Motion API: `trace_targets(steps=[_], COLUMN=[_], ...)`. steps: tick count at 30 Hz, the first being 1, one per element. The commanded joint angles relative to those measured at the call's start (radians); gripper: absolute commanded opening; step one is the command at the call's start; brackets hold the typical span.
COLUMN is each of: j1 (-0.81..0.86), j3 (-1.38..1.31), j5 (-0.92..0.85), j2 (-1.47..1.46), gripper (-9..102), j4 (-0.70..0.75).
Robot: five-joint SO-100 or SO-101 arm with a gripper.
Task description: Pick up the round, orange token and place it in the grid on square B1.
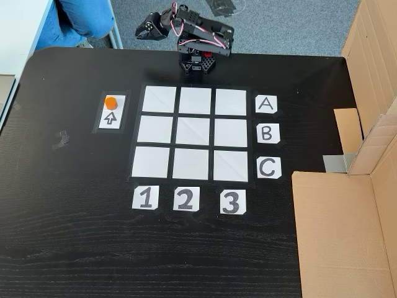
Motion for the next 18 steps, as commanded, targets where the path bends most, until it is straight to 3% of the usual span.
trace_targets(steps=[1, 7, 18], j1=[-0.018, -0.097, -0.172], j3=[-0.249, -0.560, -0.893], j5=[-0.012, -0.012, -0.021], j2=[-0.255, -0.546, -0.861], gripper=[0, 0, 2], j4=[0.021, 0.178, 0.336])
